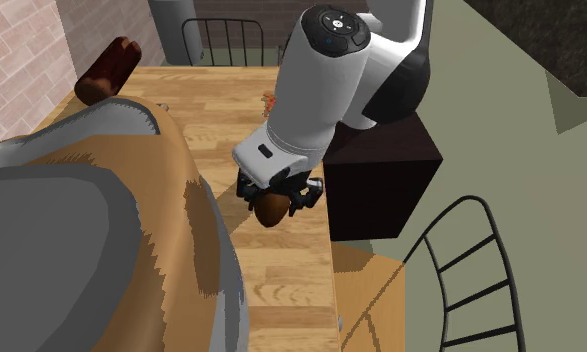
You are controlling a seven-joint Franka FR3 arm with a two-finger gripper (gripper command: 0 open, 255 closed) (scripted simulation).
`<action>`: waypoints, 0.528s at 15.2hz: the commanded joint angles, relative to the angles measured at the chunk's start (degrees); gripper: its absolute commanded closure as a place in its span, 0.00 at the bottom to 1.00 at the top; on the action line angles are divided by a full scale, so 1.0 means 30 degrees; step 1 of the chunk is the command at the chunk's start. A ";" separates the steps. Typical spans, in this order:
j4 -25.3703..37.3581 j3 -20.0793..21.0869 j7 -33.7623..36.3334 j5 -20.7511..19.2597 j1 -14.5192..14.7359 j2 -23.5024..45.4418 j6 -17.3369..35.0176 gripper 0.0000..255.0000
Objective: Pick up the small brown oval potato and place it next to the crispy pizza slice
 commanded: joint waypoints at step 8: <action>-0.7109 -0.1066 -0.1720 -0.0905 -0.1187 -0.4841 0.2815 1.00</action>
